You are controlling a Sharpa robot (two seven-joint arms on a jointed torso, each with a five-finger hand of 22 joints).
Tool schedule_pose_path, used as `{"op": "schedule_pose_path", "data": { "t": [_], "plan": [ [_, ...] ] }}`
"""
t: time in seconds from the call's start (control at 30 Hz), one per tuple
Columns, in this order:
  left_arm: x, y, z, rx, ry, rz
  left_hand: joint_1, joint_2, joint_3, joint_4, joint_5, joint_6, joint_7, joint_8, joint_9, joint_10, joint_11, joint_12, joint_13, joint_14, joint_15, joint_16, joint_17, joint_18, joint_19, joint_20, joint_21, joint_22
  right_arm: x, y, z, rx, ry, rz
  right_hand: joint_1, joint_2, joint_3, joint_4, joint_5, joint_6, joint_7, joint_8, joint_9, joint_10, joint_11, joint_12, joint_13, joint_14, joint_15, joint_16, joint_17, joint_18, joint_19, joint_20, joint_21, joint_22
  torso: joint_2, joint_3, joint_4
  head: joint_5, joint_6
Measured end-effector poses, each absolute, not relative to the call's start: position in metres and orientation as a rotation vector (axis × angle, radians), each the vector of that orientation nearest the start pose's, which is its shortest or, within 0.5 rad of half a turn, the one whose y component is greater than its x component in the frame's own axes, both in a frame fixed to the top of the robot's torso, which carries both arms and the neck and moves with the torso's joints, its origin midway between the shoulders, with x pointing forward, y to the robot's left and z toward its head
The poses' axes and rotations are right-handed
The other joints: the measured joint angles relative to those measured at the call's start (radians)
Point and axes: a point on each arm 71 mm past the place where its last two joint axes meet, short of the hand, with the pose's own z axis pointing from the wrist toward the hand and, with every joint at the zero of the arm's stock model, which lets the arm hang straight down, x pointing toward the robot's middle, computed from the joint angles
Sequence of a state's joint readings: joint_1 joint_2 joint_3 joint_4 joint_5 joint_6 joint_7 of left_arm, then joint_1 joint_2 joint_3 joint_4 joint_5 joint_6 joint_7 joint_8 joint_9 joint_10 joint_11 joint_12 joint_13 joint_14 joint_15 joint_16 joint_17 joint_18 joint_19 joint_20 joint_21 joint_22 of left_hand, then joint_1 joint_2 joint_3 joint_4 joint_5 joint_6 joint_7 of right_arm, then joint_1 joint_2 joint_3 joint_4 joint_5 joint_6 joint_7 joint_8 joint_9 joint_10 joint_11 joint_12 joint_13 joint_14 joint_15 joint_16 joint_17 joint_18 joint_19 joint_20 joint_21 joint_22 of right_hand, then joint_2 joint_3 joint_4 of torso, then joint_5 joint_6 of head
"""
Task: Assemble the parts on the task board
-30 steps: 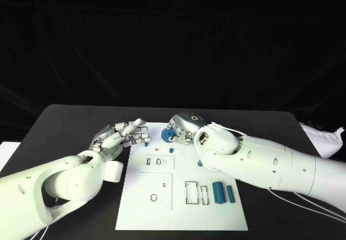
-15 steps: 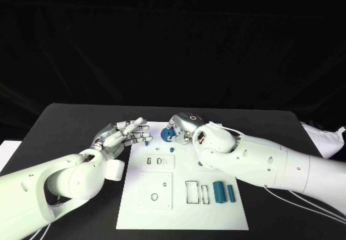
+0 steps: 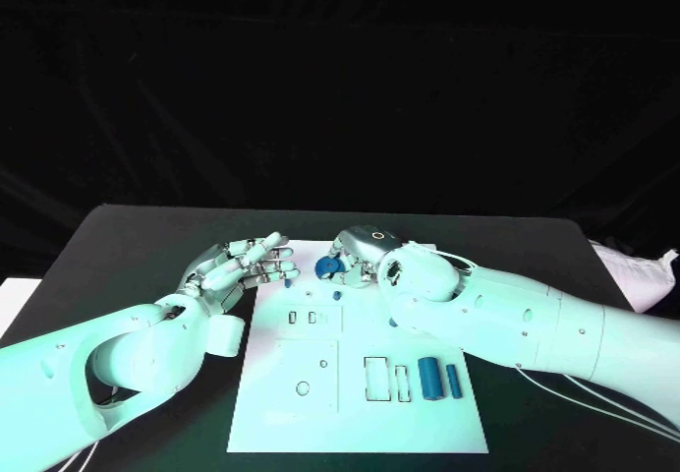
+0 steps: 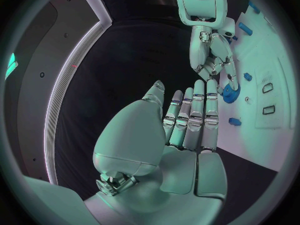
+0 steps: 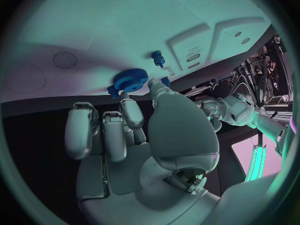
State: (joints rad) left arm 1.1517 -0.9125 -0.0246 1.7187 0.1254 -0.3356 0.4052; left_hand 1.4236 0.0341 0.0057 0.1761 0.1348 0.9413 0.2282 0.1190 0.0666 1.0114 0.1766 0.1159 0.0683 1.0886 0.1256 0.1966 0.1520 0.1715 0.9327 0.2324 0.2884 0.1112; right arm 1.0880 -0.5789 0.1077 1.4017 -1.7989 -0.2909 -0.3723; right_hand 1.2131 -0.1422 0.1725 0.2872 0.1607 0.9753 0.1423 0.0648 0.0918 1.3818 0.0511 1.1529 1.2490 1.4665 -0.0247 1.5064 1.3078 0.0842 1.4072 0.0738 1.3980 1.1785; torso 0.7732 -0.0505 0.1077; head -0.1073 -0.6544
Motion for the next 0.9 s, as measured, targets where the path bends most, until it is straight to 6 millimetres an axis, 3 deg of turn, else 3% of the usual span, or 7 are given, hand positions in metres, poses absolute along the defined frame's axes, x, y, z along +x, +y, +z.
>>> {"op": "schedule_pose_path", "data": {
  "t": [0.33,0.53,0.67,0.9],
  "plan": [
    [0.446,0.189,-0.182,-1.286,1.437,-1.661,0.0,0.0,0.0,0.0,0.0,0.0,0.0,0.0,0.0,0.0,0.0,0.0,0.0,0.0,0.0,0.0,0.0,0.0,0.0,0.0,0.0,0.0,0.504,-0.113,-0.189,-0.208,1.585,0.463,-0.026,0.026,-0.021,0.004,0.027,0.021,-0.006,0.004,0.005,0.004,-0.004,0.026,0.021,0.0,0.0,0.0,0.0,0.0,0.0,0.0,0.0,0.007,0.0,-0.0002,-0.0004,0.0,-0.001],
    [0.446,0.19,-0.182,-1.286,1.437,-1.66,0.0,0.0,0.0,0.0,0.0,0.0,0.0,0.0,0.0,0.0,0.0,0.0,0.0,0.0,0.0,0.0,0.0,0.0,0.0,0.0,0.0,0.0,0.504,-0.12,-0.192,-0.18,1.577,0.467,-0.017,0.049,-0.023,0.001,0.073,0.026,-0.004,0.007,0.005,0.004,-0.004,0.027,0.025,0.0,0.0,0.0,0.0,0.0,0.0,0.0,0.0,0.012,0.0,0.0007,-0.0011,-0.001,0.002],
    [0.446,0.19,-0.182,-1.287,1.437,-1.658,0.0,0.0,0.0,0.0,0.0,0.0,0.0,-0.004,0.0,0.0,0.0,-0.004,0.0,0.0,0.0,0.0,0.001,0.0,0.0,0.0,0.0,-0.001,0.503,-0.131,-0.188,-0.131,1.512,0.512,0.001,0.066,-0.019,-0.012,0.081,0.028,-0.002,0.004,0.001,0.009,0.002,0.039,0.034,0.0,0.0,0.0,0.0,0.0,0.0,0.0,0.0,0.012,-0.001,0.0015,-0.0037,-0.001,0.006],
    [0.447,0.191,-0.183,-1.289,1.436,-1.654,0.0,0.0,0.0,0.0,0.0,0.0,0.0,-0.004,0.0,0.0,0.0,-0.004,0.0,0.0,0.0,0.0,0.001,0.0,0.0,0.0,0.0,-0.001,0.497,-0.165,-0.174,-0.074,1.392,0.627,0.035,0.056,-0.019,-0.026,0.081,0.023,-0.005,0.004,0.0,0.013,-0.002,0.046,0.042,0.0,0.0,0.0,0.0,0.0,0.004,0.004,0.0,0.012,-0.003,0.0041,-0.0134,0.0,0.013]
  ]
}}
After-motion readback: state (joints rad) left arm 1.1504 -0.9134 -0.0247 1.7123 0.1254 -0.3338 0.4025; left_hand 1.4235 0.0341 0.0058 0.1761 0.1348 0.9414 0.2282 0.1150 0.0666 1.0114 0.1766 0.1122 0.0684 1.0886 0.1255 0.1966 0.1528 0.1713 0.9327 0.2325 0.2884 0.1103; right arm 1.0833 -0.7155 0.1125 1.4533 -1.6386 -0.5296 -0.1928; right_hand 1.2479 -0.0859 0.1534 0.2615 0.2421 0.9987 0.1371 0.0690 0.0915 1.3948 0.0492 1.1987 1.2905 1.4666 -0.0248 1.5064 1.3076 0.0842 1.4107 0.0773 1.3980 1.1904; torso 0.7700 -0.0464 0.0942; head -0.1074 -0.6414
